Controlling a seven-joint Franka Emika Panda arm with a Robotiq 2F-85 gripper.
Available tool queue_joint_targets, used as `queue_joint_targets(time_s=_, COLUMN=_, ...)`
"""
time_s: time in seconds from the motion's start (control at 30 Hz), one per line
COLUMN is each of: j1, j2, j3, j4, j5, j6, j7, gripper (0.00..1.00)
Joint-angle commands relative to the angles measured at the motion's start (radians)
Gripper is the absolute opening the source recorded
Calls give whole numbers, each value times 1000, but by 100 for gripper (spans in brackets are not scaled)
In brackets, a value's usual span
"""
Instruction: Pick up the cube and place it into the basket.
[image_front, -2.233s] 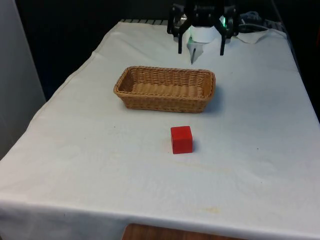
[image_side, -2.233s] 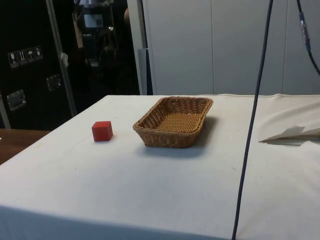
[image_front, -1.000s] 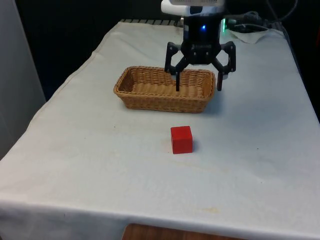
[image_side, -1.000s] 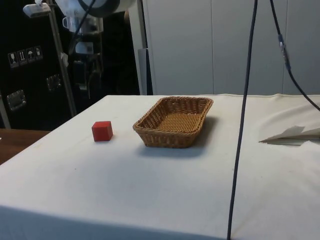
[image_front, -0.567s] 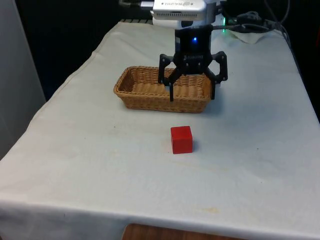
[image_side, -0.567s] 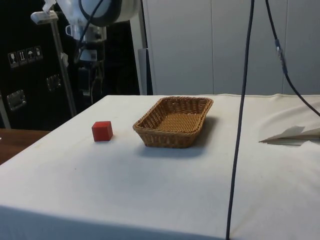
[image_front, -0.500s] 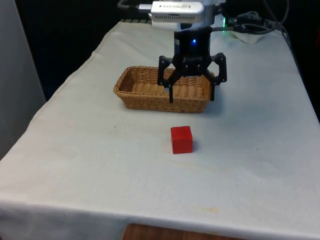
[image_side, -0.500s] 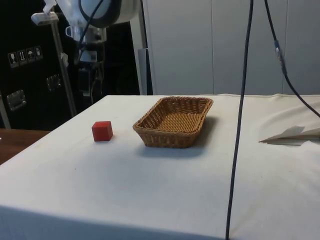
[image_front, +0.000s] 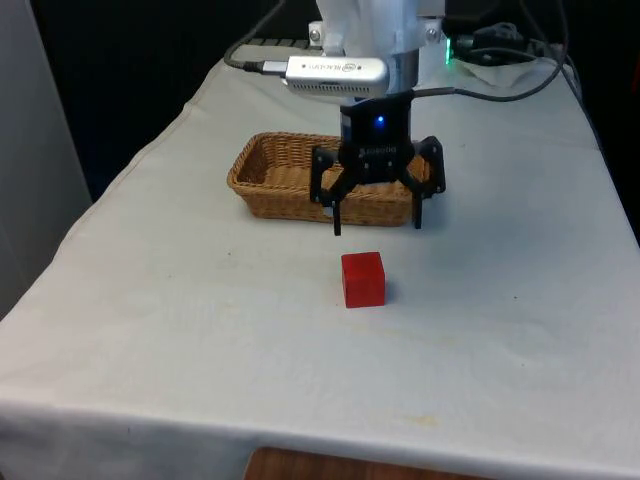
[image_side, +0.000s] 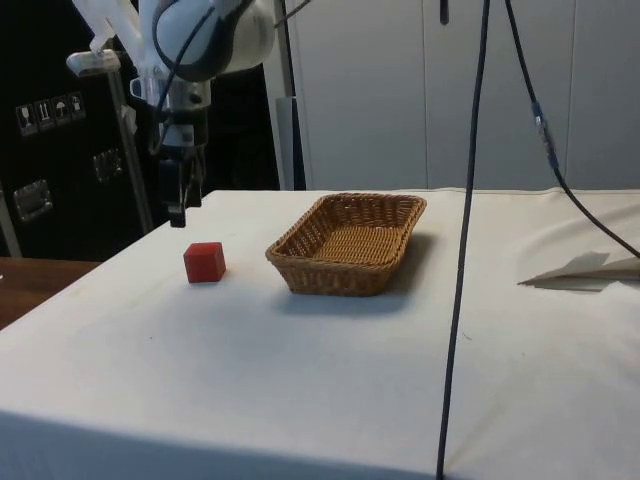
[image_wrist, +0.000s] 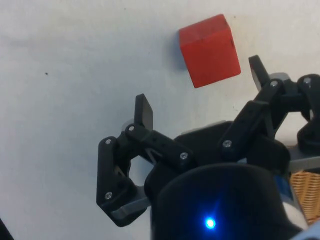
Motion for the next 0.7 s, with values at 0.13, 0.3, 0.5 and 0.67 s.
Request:
queue_joint_targets(time_s=0.13, j1=-4, j2=12, j3=3, j4=-2, j5=4, j6=8, j7=-5, gripper=100)
queue_joint_targets(time_s=0.3, j1=-2, j2=17, j3=0, j4=-2, j5=0, j6=0, j7=0, gripper=100)
queue_joint_targets(time_s=0.5, j1=-10, j2=51, j3=2, j4=7, j5=4, j6=19, j7=-9, gripper=100)
queue_joint_targets(time_s=0.67, j1=-12, j2=67, j3=0, j4=13, j5=4, j6=25, j7=-10, gripper=100)
